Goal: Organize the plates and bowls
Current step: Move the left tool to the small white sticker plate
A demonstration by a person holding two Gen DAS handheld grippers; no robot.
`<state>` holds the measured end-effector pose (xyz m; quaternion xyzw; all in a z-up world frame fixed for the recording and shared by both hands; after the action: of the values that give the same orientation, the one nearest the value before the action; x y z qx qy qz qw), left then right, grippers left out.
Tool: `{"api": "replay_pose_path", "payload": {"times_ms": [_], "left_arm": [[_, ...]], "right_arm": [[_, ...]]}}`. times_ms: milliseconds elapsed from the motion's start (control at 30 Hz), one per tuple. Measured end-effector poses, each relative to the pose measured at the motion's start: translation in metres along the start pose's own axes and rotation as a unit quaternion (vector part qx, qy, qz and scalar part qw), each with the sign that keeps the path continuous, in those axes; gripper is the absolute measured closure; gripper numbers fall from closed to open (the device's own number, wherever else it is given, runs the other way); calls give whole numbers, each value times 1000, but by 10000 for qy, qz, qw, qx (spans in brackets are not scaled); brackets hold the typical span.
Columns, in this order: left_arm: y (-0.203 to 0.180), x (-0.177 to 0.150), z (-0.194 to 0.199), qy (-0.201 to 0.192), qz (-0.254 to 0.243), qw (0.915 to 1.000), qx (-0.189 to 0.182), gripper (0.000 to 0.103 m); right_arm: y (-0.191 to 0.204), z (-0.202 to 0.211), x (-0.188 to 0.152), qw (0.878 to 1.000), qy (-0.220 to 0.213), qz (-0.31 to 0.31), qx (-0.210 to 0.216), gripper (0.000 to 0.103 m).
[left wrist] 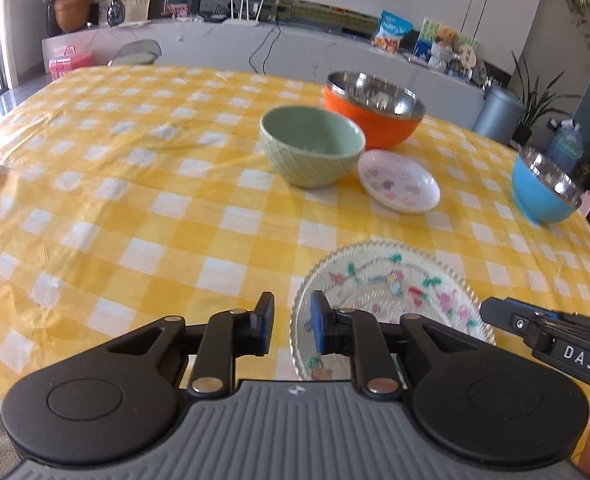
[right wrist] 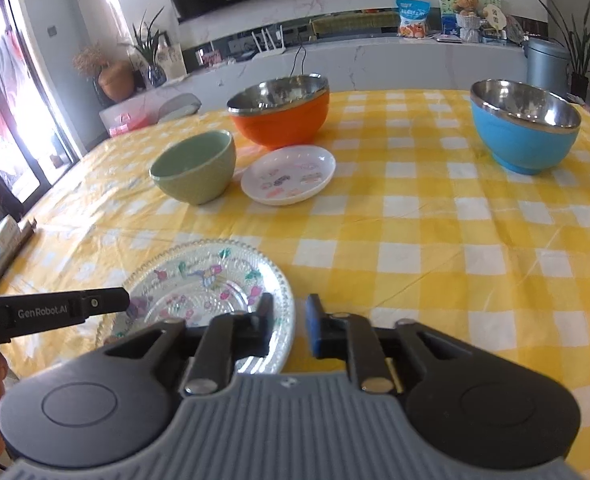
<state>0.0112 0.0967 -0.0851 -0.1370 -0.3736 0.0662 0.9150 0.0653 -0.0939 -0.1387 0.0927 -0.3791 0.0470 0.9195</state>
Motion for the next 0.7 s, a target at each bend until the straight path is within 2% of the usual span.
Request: {"api": "replay_pose_path", "payload": {"times_ms": [200,467,700], "left_arm": [[-15,21,6,-356,65,9990,-271,69],[-44,68,-14,-419,-312,9975,-484,66],[-41,91,-43,-535,-97,9956,-759,66]], "right_arm": [[-10,4,11,9991,-107,-402,-41,78],[-15,0,31,9984,-131,-450,-321,75],[-24,-17,57,9965,-133,-693,-438,73]]}}
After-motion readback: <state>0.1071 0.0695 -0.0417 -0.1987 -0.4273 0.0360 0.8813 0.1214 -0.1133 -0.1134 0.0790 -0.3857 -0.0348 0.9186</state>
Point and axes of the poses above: each gripper's, at about its wrist camera, not at the fingertips, and z roughly against the way its jaws point, y to its left, x to its top, the point moved 5 cm from there along -z, roughly the way its jaws point, and after that the axes turned 11 degrees about -x, right-handed, at the moved point
